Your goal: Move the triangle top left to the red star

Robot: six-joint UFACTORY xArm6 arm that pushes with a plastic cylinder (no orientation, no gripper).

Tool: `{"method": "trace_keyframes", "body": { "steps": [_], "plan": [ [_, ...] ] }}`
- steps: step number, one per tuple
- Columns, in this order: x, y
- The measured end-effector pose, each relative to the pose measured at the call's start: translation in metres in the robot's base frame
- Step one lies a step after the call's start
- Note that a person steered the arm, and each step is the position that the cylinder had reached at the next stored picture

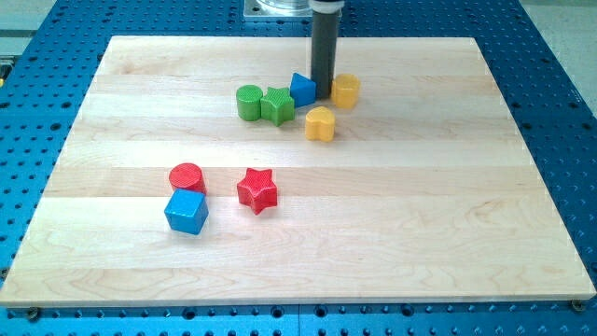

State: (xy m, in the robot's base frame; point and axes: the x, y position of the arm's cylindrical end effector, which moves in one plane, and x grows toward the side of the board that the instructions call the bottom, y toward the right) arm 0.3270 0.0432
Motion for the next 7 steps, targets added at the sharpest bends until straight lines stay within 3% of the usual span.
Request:
{"method": "trace_keyframes", "body": {
  "steps": [2, 4, 5, 6, 7],
  "plan": [
    [-0.049, -0.003],
    [0.049, -0.068],
    [0.029, -0.039],
    [-0.016, -0.021],
    [0.001, -0.005]
  ]
}}
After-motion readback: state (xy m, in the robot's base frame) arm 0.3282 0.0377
